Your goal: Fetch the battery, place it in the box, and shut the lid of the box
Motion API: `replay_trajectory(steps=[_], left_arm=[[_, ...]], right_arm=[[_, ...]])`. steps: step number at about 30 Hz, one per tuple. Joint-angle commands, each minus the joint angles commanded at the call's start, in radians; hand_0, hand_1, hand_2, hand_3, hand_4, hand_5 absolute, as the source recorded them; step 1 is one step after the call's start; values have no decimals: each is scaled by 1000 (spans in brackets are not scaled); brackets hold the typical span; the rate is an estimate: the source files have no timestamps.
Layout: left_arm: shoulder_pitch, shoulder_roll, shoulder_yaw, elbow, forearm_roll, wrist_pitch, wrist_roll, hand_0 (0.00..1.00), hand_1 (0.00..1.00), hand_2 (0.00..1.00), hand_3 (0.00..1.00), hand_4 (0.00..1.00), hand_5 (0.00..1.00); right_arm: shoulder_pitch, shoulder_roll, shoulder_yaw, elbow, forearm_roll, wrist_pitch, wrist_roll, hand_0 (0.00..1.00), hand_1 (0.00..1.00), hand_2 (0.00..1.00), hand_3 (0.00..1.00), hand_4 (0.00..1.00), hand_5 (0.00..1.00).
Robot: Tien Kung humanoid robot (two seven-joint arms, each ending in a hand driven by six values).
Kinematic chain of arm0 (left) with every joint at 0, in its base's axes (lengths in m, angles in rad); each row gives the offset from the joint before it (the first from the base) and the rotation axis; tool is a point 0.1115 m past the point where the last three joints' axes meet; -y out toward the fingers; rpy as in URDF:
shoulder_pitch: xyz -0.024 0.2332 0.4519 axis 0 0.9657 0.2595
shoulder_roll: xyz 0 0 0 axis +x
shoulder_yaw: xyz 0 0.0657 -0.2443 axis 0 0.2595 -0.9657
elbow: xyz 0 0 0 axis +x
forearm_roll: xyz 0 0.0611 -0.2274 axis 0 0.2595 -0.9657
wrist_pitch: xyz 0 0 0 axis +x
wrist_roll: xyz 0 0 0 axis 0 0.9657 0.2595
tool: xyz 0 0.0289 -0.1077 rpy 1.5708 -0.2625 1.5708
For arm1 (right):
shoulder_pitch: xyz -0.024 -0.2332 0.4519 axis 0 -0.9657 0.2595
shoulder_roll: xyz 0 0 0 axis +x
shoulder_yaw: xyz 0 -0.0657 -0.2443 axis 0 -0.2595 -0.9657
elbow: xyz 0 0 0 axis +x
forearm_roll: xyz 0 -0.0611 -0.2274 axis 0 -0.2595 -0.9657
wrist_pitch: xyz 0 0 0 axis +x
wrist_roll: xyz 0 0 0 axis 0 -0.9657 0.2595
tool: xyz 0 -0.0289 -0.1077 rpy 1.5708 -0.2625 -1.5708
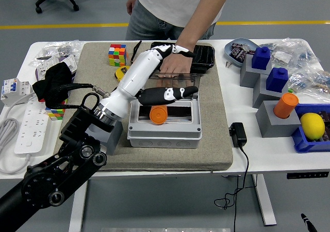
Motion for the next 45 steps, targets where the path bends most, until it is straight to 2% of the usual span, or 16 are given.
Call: replay_trajectory(steps=[5,6,11,12,16,22,35,39,42,45], left_arm=[[33,-13,-85,9,-77,-23,3,719,773,728,685,998,829],[45,-19,-109,14,-111,-34,5,848,915,888,864,998,858],[77,-39,-176,25,-282,-72,11,848,915,888,864,998,858],[81,-41,-187,26,-316,-78,11,911,969,951,947,998,913],[90,-44,-231,30,-377,-95,17,911,969,951,947,998,913],[99,-43,-283,30,-386,-110,31,918,975,955,947,998,941],[113,-33,-293,37,-371,-124,52,917,971,944,936,998,918],[115,-32,-292,38,-366,-126,55,913,968,940,928,998,944],[114,-30,-293,38,-341,-123,60,922,967,918,903,998,961],[111,-26,-298,39,-239,-103,98,922,967,918,903,998,961]], right_arm=[[0,3,3,0,-1,0,3,814,722,732,773,998,985],[-1,3,5,0,-2,0,3,815,721,732,774,998,984],[-3,4,10,0,-5,-1,1,815,721,732,774,998,984],[-3,4,10,0,-6,-1,1,815,722,732,774,998,984],[-2,5,9,0,-3,-1,2,815,722,732,774,998,984],[-2,5,6,0,-1,-1,1,813,721,732,774,998,985],[-2,3,4,0,-4,-1,-2,814,721,732,774,998,983],[-2,2,3,0,-4,-1,-1,814,721,732,774,998,983],[-2,2,3,0,-4,-1,-2,813,721,731,774,998,983],[-4,3,4,0,-6,-1,-3,813,721,731,774,998,983]])
